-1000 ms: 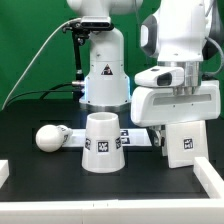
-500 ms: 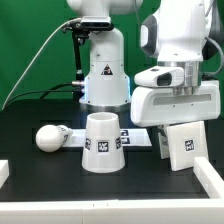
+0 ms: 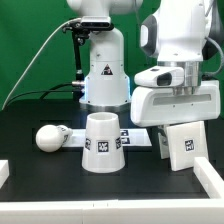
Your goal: Assemble lamp
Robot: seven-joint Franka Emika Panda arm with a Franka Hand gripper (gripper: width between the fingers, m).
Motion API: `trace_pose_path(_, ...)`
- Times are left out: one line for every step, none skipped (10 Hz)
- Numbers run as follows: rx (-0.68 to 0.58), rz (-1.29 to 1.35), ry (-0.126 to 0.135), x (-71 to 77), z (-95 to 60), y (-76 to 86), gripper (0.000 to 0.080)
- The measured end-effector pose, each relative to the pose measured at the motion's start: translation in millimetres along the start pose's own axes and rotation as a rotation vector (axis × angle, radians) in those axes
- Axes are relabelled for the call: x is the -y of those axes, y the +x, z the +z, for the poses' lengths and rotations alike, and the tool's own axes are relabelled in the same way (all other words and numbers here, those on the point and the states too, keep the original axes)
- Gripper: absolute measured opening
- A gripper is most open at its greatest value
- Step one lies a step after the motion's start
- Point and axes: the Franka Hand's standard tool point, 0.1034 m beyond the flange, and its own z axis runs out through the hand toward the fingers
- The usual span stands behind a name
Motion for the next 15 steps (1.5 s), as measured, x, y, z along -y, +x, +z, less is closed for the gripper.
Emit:
trace_pose_path(-0.009, -0.011, -0.004, -2.6, -0.3, 0.7, 0.0298)
trace_pose_path(-0.035, -0.020, -0.014, -13.1, -0.2, 1.5, 0.0298)
trace_pose_path(-0.045, -0.012, -0.013, -22.2, 0.4, 1.3, 0.0298)
trace_pose_path(-0.052, -0.003, -0.007, -28.6, 0.9, 0.8, 0.0299)
trace_pose_path(-0.065, 0.012, -0.002, -33.5, 1.0, 1.3, 0.0299)
trace_pose_path(-0.066, 0.017, 0.006, -34.5, 1.3, 1.2, 0.0299)
trace_pose_path(-0.064, 0.011, 0.007, -33.4, 1.4, 1.2, 0.0299)
trace_pose_path(-0.062, -0.012, 0.007, -27.0, 1.4, 2.2, 0.0299)
trace_pose_path(-0.061, -0.052, 0.001, -12.0, 0.7, 4.7, 0.0299)
trace_pose_path(-0.059, -0.058, -0.006, -0.4, -0.6, 4.9, 0.0299)
trace_pose_path(-0.055, -0.079, -0.009, 15.5, -1.9, 0.9, 0.0299)
trace_pose_path(-0.053, -0.115, -0.015, 31.2, -3.9, -6.7, 0.0299)
trace_pose_path(-0.069, -0.154, -0.027, 40.9, -5.4, -11.9, 0.0299)
trace_pose_path(-0.097, -0.168, -0.043, 48.3, -6.5, -17.1, 0.0299)
trace_pose_path(-0.115, -0.119, -0.055, 43.7, -6.8, -19.7, 0.0299)
